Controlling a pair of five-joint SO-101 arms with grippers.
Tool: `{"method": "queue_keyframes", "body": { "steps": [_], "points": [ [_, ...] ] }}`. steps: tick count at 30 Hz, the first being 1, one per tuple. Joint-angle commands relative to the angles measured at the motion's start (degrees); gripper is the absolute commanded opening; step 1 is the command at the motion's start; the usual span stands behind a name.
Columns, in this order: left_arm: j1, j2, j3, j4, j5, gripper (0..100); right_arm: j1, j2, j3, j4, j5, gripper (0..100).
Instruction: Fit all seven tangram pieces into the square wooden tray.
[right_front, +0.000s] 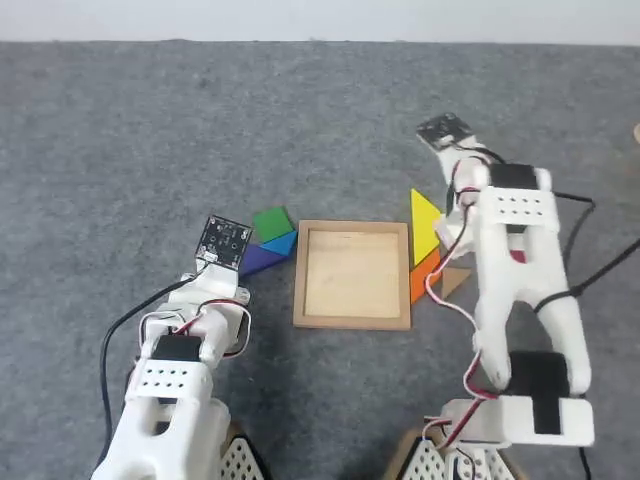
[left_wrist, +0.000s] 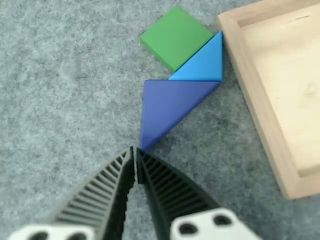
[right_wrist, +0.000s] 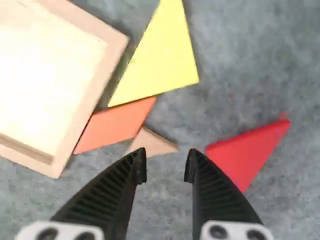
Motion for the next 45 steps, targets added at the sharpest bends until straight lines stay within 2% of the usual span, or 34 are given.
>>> {"method": "queue_keyframes", "body": {
  "steps": [1, 4, 8, 12, 20, 24, 30, 38, 45],
  "points": [
    [0.0, 0.1, -2.4, -0.9, 0.1, 1, 4.8, -3.6, -2.9, 2.2, 1.9, 14.0],
    [0.0, 0.1, -2.4, -0.9, 0.1, 1, 8.1, -3.0, -2.5, 2.1, 3.1, 21.2],
    [0.0, 0.1, -2.4, -0.9, 0.1, 1, 8.8, -0.6, -2.5, 2.2, 3.5, 32.5],
    [0.0, 0.1, -2.4, -0.9, 0.1, 1, 9.2, 4.7, -2.5, 2.1, 3.5, 38.1],
    [0.0, 0.1, -2.4, -0.9, 0.1, 1, 14.6, 8.7, -2.5, 0.6, 3.6, 38.9],
    [0.0, 0.1, -2.4, -0.9, 0.1, 1, 14.5, 9.7, -0.8, -0.4, 3.5, 38.9],
    [0.0, 0.1, -2.4, -0.9, 0.1, 1, 14.4, 11.3, 4.3, -8.4, 1.5, 38.9],
    [0.0, 0.1, -2.4, -0.9, 0.1, 1, 14.4, 11.9, 4.5, -10.1, 1.0, 38.8],
    [0.0, 0.1, -2.4, -0.9, 0.1, 1, 13.9, 11.9, 7.2, -14.4, -9.1, 38.8]
  ]
}}
